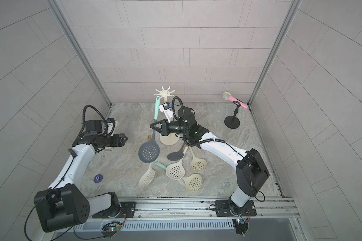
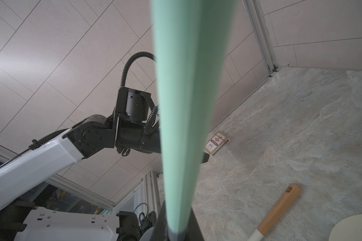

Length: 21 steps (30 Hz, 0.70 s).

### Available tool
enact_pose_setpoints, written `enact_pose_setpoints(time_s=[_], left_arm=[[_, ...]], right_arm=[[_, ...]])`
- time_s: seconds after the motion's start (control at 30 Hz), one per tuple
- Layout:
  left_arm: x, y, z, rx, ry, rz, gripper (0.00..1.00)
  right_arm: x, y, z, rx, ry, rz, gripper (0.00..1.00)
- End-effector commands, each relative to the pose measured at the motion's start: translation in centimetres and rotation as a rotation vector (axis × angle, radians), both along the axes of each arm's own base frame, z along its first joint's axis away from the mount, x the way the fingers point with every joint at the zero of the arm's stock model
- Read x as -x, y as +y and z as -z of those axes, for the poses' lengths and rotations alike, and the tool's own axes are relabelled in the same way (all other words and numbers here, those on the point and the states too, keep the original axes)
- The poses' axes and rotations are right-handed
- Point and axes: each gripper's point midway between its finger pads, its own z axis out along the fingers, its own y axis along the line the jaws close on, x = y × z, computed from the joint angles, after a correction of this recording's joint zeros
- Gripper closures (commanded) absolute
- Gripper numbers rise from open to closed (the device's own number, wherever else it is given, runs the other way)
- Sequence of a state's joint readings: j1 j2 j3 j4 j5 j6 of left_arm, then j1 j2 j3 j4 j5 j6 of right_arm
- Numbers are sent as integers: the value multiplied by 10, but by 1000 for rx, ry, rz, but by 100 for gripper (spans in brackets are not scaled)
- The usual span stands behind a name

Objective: Hang the skimmer on the kitchen utensil rack
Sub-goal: Hang the skimmer on the rack.

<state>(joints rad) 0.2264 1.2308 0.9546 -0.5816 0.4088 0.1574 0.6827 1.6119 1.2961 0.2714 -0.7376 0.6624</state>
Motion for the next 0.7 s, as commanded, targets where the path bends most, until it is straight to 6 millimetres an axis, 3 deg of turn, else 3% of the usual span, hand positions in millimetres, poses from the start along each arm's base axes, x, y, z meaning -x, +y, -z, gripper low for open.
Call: enact_pose_setpoints(time_s=[0.0, 0.37, 0.5, 0.67], left_arm=[[2, -1, 4, 10, 9, 18, 14], [4, -6, 4, 28, 7, 46, 15], [4, -6, 4, 28, 7, 49, 15], [7, -13, 3, 49, 5, 82, 15]], right_arm=[[-14, -5, -7, -26, -5, 67, 100], [-31, -5, 22, -14, 85, 97, 100], [-41, -11, 45, 21, 118, 138, 100], [-55, -34, 86, 137, 153, 257, 97]])
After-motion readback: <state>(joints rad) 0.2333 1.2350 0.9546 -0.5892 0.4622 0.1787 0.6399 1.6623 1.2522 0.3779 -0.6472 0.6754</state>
